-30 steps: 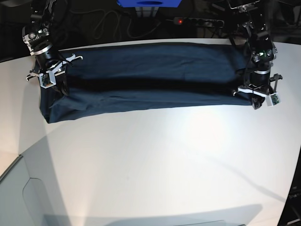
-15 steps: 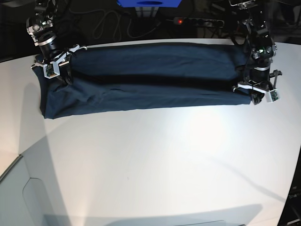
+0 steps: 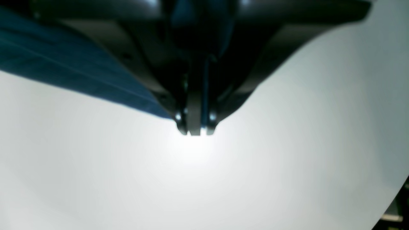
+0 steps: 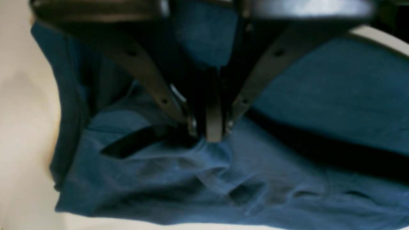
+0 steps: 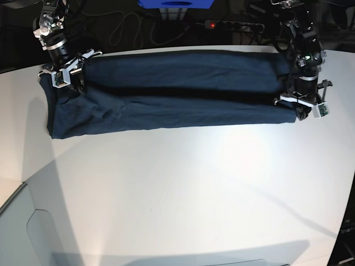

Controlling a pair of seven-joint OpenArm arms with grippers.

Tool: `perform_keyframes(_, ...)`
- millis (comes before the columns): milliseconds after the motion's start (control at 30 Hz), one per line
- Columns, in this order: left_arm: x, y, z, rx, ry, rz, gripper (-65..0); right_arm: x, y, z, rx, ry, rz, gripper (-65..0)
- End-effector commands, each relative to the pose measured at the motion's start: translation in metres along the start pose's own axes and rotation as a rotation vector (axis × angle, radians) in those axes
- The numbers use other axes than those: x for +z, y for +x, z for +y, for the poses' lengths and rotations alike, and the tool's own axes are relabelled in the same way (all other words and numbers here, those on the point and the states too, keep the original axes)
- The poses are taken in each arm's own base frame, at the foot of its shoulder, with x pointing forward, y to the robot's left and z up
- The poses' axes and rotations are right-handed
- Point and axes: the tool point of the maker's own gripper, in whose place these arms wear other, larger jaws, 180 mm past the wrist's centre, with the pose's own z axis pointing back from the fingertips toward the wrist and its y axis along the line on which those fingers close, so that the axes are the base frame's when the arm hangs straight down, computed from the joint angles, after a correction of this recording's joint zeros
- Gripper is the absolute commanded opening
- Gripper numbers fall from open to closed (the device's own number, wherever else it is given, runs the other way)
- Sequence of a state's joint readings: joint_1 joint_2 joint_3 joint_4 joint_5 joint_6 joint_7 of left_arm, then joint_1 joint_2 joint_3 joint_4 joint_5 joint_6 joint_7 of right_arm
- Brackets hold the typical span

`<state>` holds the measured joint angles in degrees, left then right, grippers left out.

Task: Fold the T-shirt properly
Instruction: 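Hold the folded shirt ends with both grippers and tighten the fold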

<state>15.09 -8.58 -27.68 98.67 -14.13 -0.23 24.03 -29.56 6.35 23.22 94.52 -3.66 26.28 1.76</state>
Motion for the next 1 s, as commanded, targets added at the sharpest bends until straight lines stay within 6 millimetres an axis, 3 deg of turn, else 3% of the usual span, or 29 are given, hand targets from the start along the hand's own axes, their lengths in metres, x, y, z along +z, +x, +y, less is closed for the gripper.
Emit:
perform_keyframes(0, 0.002, 0.015, 0.002, -0.009, 0.004, -0.050, -65.0, 0.002, 0.012, -0.002, 0.008, 0.002, -0.046, -65.0)
perform_keyframes(233, 0.003, 0.008, 0.003, -0.011, 0.005, -0.033, -65.0, -0.001, 0.016, -0.003, 0.012, 0.000, -0.051, -63.3)
perform_keyframes(467, 0.005, -0.002, 0.004, 0.001, 0.009, -0.007, -65.0, 0.000, 0.016, -0.003, 0.015, 0.003, -0.052, -34.1)
perform_keyframes(567, 0.006, -0.005, 0.004, -0.003, 0.009, 0.003, -65.0, 0.001, 0.016, -0.005, 0.016, -0.003, -0.054, -27.2)
perform_keyframes(700, 0.009, -0.009, 0.005, -0.008, 0.011, 0.013, -64.9, 0.002, 0.030, -0.005, 0.036, -0.005, -0.086, -26.4)
perform_keyframes(867, 0.011, -0.011, 0.005, -0.009, 0.010, 0.016, -62.0, 0.009, 0.068, -0.007, 0.098, -0.021, -0.169, -26.0)
perform_keyframes(967, 0.014, -0.015, 0.006, -0.005, 0.009, 0.027, -61.8, 0.010, 0.080, -0.006, 0.118, -0.020, -0.197, -25.9)
